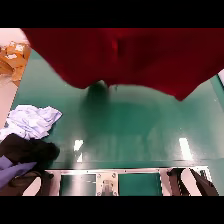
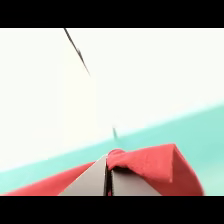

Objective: Fold the shirts.

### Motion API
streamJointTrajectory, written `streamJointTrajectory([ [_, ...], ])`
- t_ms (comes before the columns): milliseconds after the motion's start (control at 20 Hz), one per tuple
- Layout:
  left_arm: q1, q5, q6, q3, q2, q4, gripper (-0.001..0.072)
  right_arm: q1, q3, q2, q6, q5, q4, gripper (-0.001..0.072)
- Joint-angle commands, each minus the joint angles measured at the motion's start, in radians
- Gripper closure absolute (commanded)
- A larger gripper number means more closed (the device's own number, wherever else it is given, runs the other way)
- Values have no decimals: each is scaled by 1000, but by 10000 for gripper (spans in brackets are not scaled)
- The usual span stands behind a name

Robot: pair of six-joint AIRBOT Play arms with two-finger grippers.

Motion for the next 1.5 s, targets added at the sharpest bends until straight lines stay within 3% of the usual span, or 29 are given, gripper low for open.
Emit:
streamJointTrajectory([
  [0, 1, 80, -43, 203, 140, 9, 684, -1, 281, 42, 112, -52, -176, 702],
  [150, 1, 74, -52, 275, 144, 53, 684, 0, 329, 52, 151, -43, -270, 701],
  [300, 1, 34, -133, 241, 106, 147, 683, 0, 288, 37, 154, 40, -272, 701],
  [450, 0, -61, -154, 152, -11, 144, 683, 1, 119, 12, 153, 46, -216, 701],
  [600, 0, -81, -169, 17, -174, 134, 683, 32, -138, -51, 56, 36, -115, 701],
  [900, -3, -8, -28, -179, -595, 17, 683, 246, -528, -380, -42, -198, -115, 701],
  [1150, -48, 129, -3, -180, -905, -7, 683, 269, -406, -782, -69, -269, -52, 702],
  [1300, -45, 303, -11, -180, -952, -30, 684, 270, -224, -940, -105, -222, 11, 702],
  [1450, -45, 386, -14, -173, -952, -44, 684, 272, -53, -1023, -105, -198, 17, 701],
])
